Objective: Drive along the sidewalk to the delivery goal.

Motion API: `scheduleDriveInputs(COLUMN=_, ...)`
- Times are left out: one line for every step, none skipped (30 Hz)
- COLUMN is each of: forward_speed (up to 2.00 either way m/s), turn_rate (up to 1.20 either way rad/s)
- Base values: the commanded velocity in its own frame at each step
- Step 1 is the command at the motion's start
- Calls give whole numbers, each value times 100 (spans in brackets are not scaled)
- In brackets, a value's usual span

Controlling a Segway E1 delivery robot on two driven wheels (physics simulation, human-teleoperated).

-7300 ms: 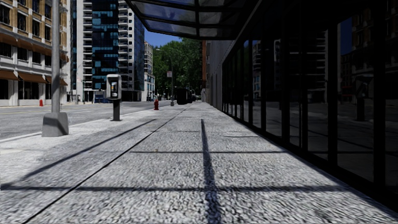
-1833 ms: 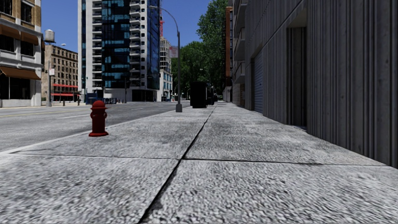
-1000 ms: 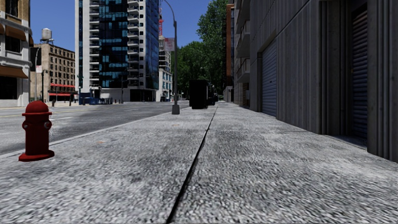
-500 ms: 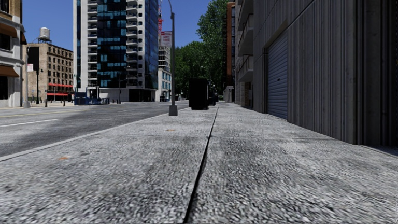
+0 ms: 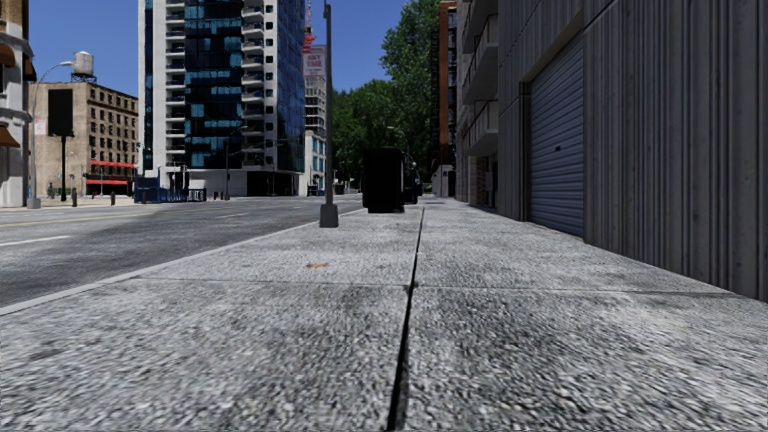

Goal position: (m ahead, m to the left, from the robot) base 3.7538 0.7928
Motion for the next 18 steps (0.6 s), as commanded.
scheduleDriveInputs(forward_speed=200, turn_rate=24)
scheduleDriveInputs(forward_speed=200, turn_rate=29)
scheduleDriveInputs(forward_speed=200, turn_rate=29)
scheduleDriveInputs(forward_speed=200, turn_rate=30)
scheduleDriveInputs(forward_speed=200, turn_rate=30)
scheduleDriveInputs(forward_speed=200, turn_rate=31)
scheduleDriveInputs(forward_speed=200, turn_rate=31)
scheduleDriveInputs(forward_speed=200, turn_rate=31)
scheduleDriveInputs(forward_speed=200, turn_rate=31)
scheduleDriveInputs(forward_speed=200, turn_rate=31)
scheduleDriveInputs(forward_speed=200, turn_rate=31)
scheduleDriveInputs(forward_speed=200, turn_rate=31)
scheduleDriveInputs(forward_speed=200, turn_rate=24)
scheduleDriveInputs(forward_speed=200, turn_rate=24)
scheduleDriveInputs(forward_speed=200, turn_rate=6)
scheduleDriveInputs(forward_speed=200, turn_rate=0)
scheduleDriveInputs(forward_speed=200, turn_rate=0)
scheduleDriveInputs(forward_speed=200, turn_rate=0)
